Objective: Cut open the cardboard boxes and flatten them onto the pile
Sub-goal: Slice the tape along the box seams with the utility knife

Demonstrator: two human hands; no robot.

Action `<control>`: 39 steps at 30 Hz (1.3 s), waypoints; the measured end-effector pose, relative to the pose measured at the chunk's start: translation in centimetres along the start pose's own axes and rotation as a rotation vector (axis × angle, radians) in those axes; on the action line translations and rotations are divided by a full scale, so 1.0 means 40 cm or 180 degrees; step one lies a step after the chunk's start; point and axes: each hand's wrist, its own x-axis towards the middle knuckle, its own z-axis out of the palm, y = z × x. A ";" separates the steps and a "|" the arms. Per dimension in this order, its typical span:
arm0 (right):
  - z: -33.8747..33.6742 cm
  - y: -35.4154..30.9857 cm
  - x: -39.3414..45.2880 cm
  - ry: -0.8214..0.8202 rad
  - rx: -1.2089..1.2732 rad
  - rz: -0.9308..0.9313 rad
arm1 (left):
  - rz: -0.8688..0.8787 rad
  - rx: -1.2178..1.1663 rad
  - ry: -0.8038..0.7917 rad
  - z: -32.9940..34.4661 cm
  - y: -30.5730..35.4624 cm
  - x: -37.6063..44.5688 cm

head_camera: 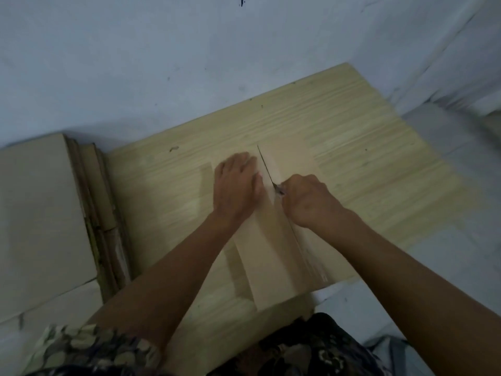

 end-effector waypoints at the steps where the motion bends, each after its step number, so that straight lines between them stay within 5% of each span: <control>1: -0.005 0.000 0.000 -0.0016 0.0031 -0.0016 | 0.0145 -0.0017 -0.0160 -0.008 0.015 -0.049; 5: -0.010 -0.001 0.003 -0.0036 0.0021 -0.0076 | 0.0200 0.0137 -0.0907 -0.016 0.048 -0.206; 28: 0.056 0.141 -0.129 -0.0352 0.0276 -0.0189 | -0.0190 0.0535 -0.0824 -0.018 0.080 -0.203; 31: 0.039 0.133 -0.132 -0.0327 0.0312 -0.0095 | -0.0255 0.0409 -0.1221 -0.044 0.100 -0.226; 35: 0.007 0.117 -0.120 -0.0220 0.0180 -0.0090 | 0.0458 0.0426 -0.1836 -0.102 0.124 -0.308; 39: 0.017 0.111 -0.140 -0.0230 0.0070 -0.0184 | 0.0297 0.0596 -0.1602 -0.079 0.148 -0.342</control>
